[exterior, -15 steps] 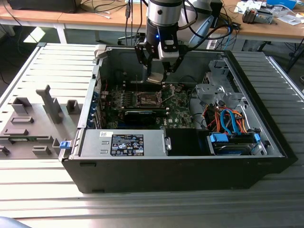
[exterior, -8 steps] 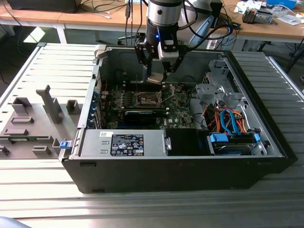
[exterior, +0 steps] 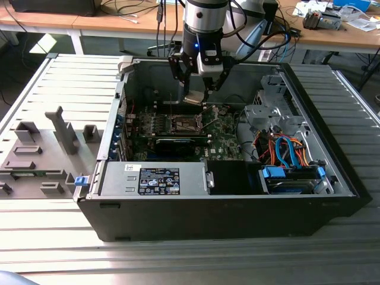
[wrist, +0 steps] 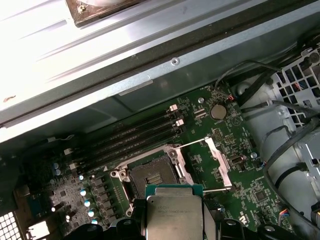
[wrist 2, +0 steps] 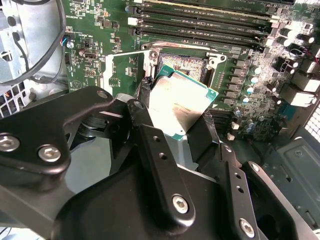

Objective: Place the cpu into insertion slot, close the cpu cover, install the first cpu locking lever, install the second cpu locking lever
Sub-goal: 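Place the cpu into insertion slot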

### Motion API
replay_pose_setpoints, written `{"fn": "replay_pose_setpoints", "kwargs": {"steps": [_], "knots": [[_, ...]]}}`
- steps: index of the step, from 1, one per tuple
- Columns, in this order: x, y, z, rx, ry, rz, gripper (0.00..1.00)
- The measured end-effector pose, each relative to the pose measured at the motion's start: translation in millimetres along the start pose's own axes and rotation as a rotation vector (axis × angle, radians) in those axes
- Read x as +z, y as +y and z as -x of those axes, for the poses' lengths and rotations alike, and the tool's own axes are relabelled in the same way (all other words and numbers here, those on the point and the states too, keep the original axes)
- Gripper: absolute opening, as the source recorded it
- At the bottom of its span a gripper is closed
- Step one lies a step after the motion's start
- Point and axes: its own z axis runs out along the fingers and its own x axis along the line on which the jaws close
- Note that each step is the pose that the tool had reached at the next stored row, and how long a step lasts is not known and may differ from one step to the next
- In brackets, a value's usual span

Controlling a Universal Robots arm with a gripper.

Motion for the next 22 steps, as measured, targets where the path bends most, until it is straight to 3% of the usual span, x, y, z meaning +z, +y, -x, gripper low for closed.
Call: {"fn": "replay_pose_setpoints", "kwargs": {"steps": [22], "knots": [[0.0,0.0,0.0,0.016,-0.0006,0.0001,0.54]]}}
